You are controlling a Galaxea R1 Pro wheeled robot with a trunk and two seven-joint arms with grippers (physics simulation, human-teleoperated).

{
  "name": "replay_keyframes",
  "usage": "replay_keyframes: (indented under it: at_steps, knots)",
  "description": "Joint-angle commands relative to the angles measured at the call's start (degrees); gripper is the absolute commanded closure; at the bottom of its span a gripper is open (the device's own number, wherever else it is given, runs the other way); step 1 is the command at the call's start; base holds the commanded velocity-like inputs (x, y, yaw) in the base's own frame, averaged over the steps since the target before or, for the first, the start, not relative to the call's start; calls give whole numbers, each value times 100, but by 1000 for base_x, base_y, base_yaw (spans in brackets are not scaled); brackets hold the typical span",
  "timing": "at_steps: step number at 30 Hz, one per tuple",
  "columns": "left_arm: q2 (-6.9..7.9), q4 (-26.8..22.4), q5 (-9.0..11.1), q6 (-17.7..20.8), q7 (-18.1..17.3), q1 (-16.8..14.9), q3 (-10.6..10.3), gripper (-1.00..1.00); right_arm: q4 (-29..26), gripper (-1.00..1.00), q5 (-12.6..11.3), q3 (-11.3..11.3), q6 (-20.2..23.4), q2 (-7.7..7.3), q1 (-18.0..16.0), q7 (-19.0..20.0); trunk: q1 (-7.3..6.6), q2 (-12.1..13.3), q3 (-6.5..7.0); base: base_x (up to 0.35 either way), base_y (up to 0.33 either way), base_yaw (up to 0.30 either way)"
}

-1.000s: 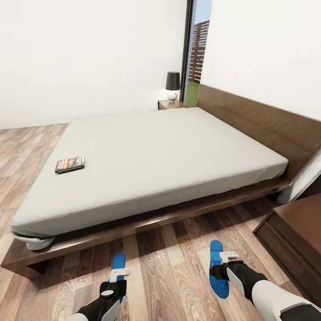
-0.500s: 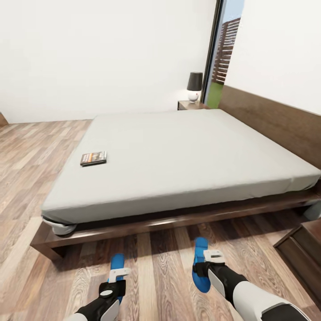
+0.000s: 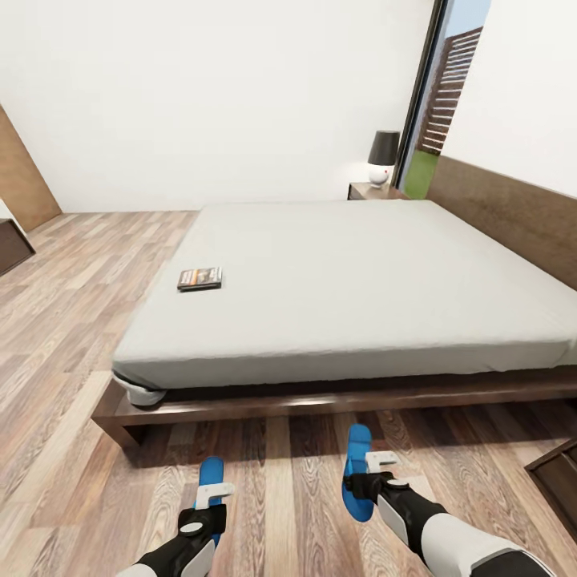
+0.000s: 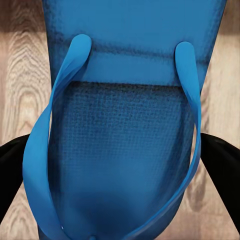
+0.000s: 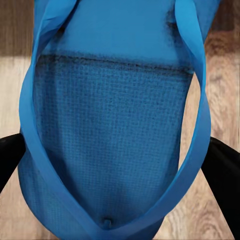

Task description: In the bedroom, move the book from the bed onto either nightstand, and place the two sandals side by side next to the bed.

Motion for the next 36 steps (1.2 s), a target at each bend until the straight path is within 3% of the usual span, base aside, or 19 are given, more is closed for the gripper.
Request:
replay_keyframes:
  at_steps: [1, 8, 15, 24, 36]
  knots:
    - [1, 0, 57, -23, 28, -4, -49, 100, -7, 100, -61, 46, 32, -3, -2, 6, -1, -2, -4, 0, 0, 10]
    - [1, 0, 57, -23, 29, -4, -47, 100, 202, 100, -10, 80, 89, 26, 2, 23, -1, -2, -4, 0, 0, 0]
    - [9, -1, 57, -23, 36, -4, -47, 100, 275, 100, 11, 84, 566, 17, 3, 20, -1, -2, -4, 0, 0, 32]
    - [2, -1, 57, -23, 37, -4, -47, 100, 275, 100, 12, 78, 591, -6, 0, 6, -1, -2, -4, 33, 14, 200]
    - [-7, -5, 57, -23, 37, -4, -55, 100, 267, 100, -41, 61, 576, -10, 3, -62, -1, -2, -4, 137, 104, 17]
